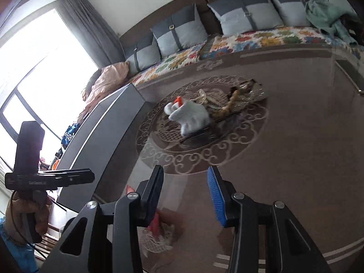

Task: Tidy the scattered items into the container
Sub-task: 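Move both tools back to the table and grasp the red snack packet with the left tool, then lift the red packet with the left tool while the right tool grasps the white glove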

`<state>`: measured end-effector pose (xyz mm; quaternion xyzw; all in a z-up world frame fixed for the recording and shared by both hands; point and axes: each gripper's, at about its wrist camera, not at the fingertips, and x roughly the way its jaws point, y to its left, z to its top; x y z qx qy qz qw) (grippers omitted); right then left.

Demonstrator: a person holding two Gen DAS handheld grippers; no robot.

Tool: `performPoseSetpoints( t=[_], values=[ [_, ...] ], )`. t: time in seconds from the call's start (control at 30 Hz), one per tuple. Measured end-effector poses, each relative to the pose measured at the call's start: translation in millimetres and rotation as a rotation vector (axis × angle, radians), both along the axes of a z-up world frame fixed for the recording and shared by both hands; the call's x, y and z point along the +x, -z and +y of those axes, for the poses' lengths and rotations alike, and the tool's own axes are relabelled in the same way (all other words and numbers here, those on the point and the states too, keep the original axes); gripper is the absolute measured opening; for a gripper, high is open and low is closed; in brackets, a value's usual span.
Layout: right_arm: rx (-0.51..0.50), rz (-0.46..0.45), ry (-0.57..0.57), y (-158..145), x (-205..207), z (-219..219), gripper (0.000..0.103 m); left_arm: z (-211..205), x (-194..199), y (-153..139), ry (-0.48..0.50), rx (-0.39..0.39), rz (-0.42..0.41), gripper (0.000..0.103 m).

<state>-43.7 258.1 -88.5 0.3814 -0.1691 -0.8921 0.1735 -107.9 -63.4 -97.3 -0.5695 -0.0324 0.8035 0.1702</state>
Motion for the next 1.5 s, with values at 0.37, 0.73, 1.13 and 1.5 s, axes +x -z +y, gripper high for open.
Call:
performPoseSetpoints(
  t=[0.37, 0.73, 1.13, 1.5],
  values=[
    [-0.063, 0.036, 0.011, 7.1, 13.2, 35.9, 0.042, 44.4, 20.7, 11.3, 0.391, -0.259, 0.101, 0.072],
    [-0.180, -0.075, 0.038, 32.5, -4.8, 40.1, 0.042, 92.9, 34.9, 43.1, 0.866, -0.502, 0.195, 0.072],
    [-0.194, -0.131, 0.037, 47.4, -14.7, 38.4, 0.042, 108.3, 19.0, 67.3, 0.961, -0.426, 0.049, 0.071],
    [-0.219, -0.140, 0.066, 49.5, -17.0, 47.6, 0.042, 78.8, -11.6, 54.4, 0.635, -0.271, -0.050, 0.021]
  ],
)
